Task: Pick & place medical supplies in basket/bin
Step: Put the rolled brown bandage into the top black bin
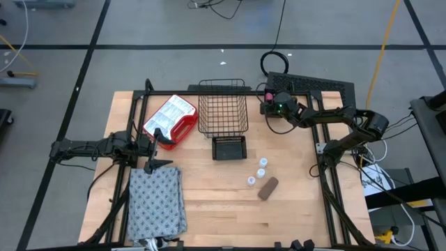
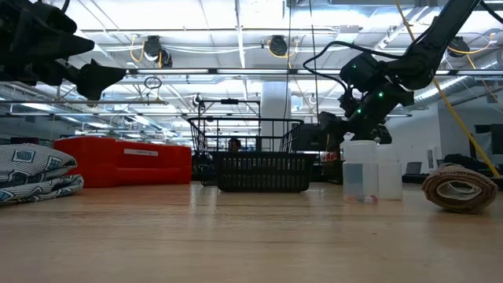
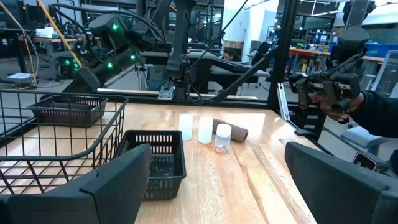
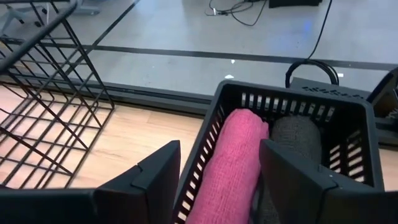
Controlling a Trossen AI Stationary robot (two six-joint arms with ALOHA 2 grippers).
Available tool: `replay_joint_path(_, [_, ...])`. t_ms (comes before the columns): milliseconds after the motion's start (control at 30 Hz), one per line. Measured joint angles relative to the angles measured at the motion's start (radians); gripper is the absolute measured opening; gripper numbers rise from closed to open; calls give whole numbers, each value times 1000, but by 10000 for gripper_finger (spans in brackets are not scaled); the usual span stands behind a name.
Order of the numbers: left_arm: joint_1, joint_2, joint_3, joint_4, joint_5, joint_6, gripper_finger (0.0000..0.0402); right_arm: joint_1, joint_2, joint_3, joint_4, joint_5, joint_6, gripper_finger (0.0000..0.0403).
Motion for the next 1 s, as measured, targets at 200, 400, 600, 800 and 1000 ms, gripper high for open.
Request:
replay_joint_path(200, [0, 0, 0, 0, 0, 0, 374, 0, 0, 0, 40, -2, -34, 206])
replay_joint_path(400, [0, 0, 0, 0, 0, 0, 374, 0, -1, 0, 105, -2, -54, 207])
replay_joint_path(600, [0, 0, 0, 0, 0, 0, 374, 0, -33, 0, 188, -214, -78, 201])
replay_joint_path(800, [0, 0, 0, 0, 0, 0, 374, 9, -89, 0, 255, -608, -93, 200])
replay_joint_path(1000, [0, 0, 0, 0, 0, 0, 374, 91, -146, 0, 277, -859, -82, 197])
